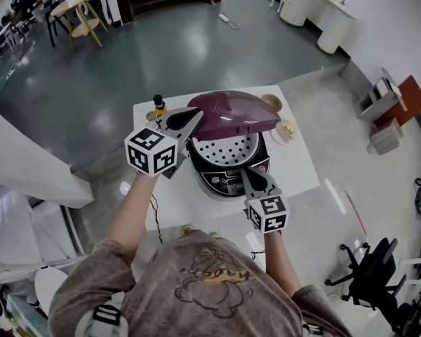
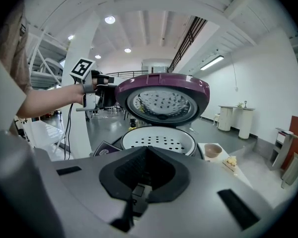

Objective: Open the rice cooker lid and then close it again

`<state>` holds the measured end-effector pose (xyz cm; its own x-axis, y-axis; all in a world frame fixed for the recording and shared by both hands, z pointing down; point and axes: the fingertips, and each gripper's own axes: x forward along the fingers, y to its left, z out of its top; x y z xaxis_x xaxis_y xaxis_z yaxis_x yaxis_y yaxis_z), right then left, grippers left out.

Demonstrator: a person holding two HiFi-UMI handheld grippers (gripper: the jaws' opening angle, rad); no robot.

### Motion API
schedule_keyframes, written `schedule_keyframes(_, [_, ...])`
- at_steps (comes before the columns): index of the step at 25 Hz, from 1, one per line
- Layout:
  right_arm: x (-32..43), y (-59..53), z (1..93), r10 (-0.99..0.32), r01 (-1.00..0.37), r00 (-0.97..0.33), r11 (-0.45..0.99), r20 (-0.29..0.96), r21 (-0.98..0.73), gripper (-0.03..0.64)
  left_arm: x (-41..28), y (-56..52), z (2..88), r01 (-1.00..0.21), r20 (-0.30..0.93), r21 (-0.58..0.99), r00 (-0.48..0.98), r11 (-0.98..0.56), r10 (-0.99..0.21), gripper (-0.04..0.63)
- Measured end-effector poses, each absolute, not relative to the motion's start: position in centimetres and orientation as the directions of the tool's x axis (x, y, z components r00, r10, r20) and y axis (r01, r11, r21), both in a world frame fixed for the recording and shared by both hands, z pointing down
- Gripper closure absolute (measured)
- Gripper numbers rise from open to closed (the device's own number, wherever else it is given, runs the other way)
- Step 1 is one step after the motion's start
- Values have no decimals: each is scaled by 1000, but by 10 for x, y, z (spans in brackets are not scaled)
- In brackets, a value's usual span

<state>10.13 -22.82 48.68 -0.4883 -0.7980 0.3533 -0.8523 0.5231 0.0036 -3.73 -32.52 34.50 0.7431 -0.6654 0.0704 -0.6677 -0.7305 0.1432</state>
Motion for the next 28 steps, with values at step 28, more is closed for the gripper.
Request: schedule_keyframes(28, [98,-225,480,-772,-832,-527,553,355,-32,612,-66,-400,259,-647,-104,193,734,-738,-671,575])
